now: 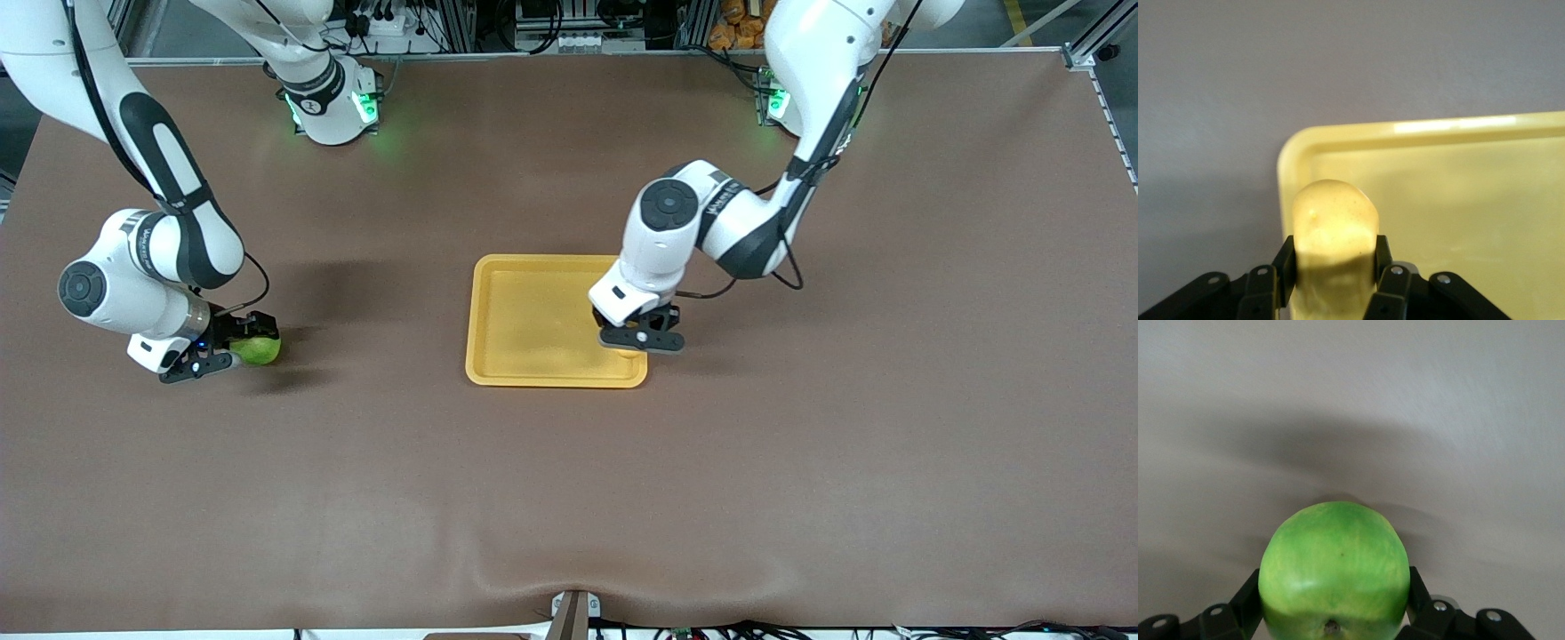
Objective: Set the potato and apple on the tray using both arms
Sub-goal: 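Lower the potato onto the tray while the right gripper carries the apple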
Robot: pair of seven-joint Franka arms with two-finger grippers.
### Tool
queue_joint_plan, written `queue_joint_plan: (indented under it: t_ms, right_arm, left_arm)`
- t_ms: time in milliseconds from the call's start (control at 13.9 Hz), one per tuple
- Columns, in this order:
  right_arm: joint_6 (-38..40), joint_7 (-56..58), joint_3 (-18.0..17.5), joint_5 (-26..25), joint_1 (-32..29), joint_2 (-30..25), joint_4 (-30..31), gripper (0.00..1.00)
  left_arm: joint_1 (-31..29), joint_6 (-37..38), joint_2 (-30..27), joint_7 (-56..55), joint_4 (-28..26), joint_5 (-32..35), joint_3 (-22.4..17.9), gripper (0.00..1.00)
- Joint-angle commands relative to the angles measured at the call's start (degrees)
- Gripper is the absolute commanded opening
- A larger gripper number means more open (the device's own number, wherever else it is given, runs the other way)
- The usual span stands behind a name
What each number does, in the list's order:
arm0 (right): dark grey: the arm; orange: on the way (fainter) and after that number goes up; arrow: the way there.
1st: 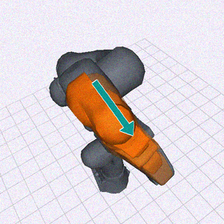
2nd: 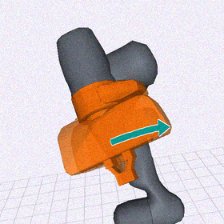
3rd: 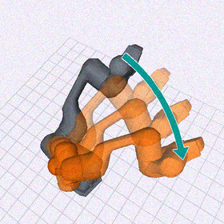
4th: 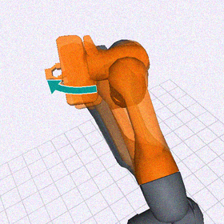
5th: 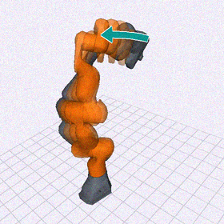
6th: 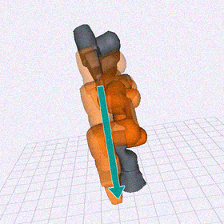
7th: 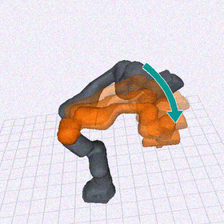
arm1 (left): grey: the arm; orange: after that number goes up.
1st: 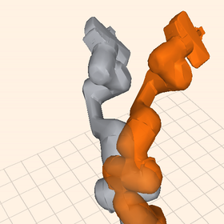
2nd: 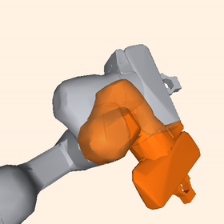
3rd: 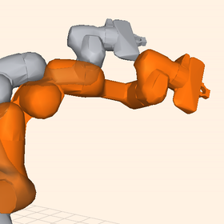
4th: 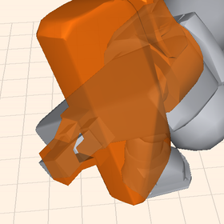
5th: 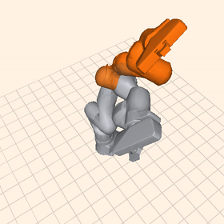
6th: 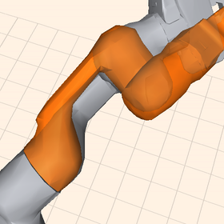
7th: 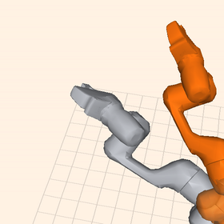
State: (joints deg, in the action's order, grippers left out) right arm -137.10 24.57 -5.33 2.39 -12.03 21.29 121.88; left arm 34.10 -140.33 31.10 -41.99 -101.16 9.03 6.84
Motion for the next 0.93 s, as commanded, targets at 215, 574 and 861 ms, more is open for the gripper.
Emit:
queue_joint_plan:
  t_ms: [215,574,861]
  right_arm:
    - [8.8,-6.0,-10.6,7.3,0.0,-8.5,0.0,0.07]
    - [5.5,-23.0,-15.3,15.7,6.7,-8.2,-0.1,0.10]
    - [5.3,-40.2,-15.3,15.7,12.9,-7.7,0.1,0.12]
  left_arm:
    - [4.6,5.7,3.5,-7.7,2.8,6.1,-1.0,0.00]
    - [5.2,5.9,5.6,-11.4,3.4,7.2,-1.0,0.00]
    - [4.6,5.9,7.3,-11.4,5.0,7.2,-1.1,0.18]
